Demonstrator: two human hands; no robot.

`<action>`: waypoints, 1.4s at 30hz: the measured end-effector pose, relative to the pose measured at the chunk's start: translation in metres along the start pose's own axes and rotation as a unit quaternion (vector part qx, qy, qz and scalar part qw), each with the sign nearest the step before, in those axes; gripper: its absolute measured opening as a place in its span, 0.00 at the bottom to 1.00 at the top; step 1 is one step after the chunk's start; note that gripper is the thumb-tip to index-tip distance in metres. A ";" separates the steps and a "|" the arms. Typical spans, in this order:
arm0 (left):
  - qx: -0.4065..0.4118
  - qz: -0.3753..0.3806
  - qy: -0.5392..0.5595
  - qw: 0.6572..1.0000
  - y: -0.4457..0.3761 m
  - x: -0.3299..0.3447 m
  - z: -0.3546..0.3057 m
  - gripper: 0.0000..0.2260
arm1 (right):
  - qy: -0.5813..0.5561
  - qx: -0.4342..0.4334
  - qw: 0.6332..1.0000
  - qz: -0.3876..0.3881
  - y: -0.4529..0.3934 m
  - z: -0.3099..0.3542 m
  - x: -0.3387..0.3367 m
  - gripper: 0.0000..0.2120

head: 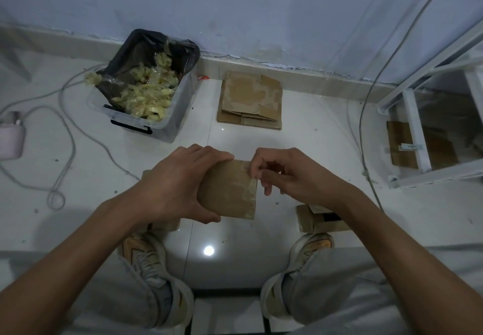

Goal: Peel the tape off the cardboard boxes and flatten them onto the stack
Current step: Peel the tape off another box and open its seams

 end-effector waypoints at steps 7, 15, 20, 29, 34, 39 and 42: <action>-0.038 0.047 0.107 0.992 0.003 -0.006 -0.002 0.47 | -0.160 0.035 0.986 0.042 0.004 0.006 -0.017 0.03; -0.031 -0.042 -0.154 0.987 -0.002 0.021 -0.008 0.49 | 0.132 0.045 0.985 -0.100 -0.007 -0.019 0.029 0.09; -0.057 -0.071 -0.169 0.981 -0.003 0.020 -0.006 0.47 | 0.131 0.068 0.978 -0.149 -0.012 -0.021 0.031 0.14; -0.084 -0.117 -0.190 0.971 -0.010 0.022 -0.014 0.45 | 0.350 0.140 0.912 -0.162 -0.010 -0.021 0.038 0.15; -0.098 -0.093 -0.145 0.980 -0.009 0.018 -0.008 0.49 | 0.166 0.094 0.972 -0.139 -0.015 -0.027 0.025 0.17; -0.109 -0.072 0.004 0.991 -0.003 -0.013 -0.009 0.48 | -0.100 0.065 0.990 -0.076 -0.005 -0.004 -0.018 0.19; -0.109 -0.056 0.035 0.992 0.002 -0.023 -0.007 0.48 | -0.148 0.072 0.984 -0.062 -0.002 -0.002 -0.026 0.20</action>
Point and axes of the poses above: each hand's wrist, its own y-axis away from the middle knuckle, its own x-axis out of the palm, z = x × y, the point moved 6 cm from there along -y, towards the middle knuckle, and after that the axes turned 1 degree about -z, right-handed, at the moved point
